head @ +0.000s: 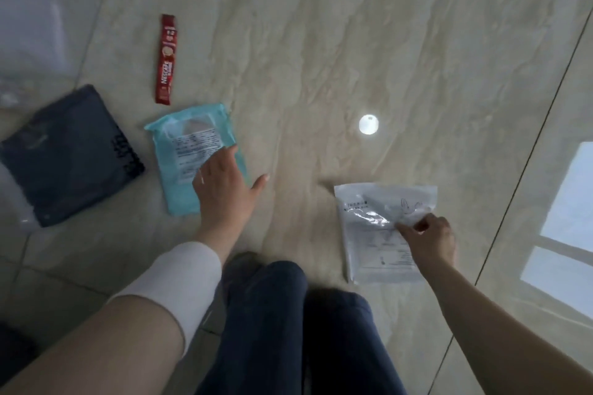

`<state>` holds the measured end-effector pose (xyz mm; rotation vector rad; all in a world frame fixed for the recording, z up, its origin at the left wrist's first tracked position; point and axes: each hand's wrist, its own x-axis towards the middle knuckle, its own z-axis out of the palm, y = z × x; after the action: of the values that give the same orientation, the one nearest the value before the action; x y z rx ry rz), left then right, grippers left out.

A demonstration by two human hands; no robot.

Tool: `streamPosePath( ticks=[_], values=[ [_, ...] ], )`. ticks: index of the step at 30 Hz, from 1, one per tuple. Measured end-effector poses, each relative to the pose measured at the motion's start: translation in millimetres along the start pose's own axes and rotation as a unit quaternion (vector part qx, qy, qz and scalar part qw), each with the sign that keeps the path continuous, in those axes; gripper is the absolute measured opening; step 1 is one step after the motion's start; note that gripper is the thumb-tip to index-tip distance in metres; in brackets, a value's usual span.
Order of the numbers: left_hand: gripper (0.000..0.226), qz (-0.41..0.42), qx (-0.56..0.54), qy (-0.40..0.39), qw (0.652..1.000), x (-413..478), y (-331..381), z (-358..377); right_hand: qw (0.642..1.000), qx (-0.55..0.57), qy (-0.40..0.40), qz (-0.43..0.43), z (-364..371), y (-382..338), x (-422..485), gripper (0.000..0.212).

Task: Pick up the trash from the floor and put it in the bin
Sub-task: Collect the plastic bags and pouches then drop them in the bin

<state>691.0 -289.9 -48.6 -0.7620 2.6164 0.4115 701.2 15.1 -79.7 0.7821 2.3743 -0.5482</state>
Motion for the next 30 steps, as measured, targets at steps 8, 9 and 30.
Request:
streamPosePath(
  ticks=[8,9,30],
  values=[
    [0.089,-0.219,-0.091,0.005,0.972,42.7,-64.7,-18.9,0.985,0.1,-0.069,-0.122,2.0,-128.8,13.0,0.048],
    [0.091,-0.27,-0.131,0.005,0.954,51.6,-72.3,-16.9,0.983,0.107,-0.071,-0.135,4.9,-141.7,17.7,0.055],
    [0.031,-0.377,-0.426,-0.046,0.821,-19.3,-139.3,-155.3,0.934,-0.164,-0.193,-0.253,-83.3,-314.3,-83.1,0.026]
  ],
)
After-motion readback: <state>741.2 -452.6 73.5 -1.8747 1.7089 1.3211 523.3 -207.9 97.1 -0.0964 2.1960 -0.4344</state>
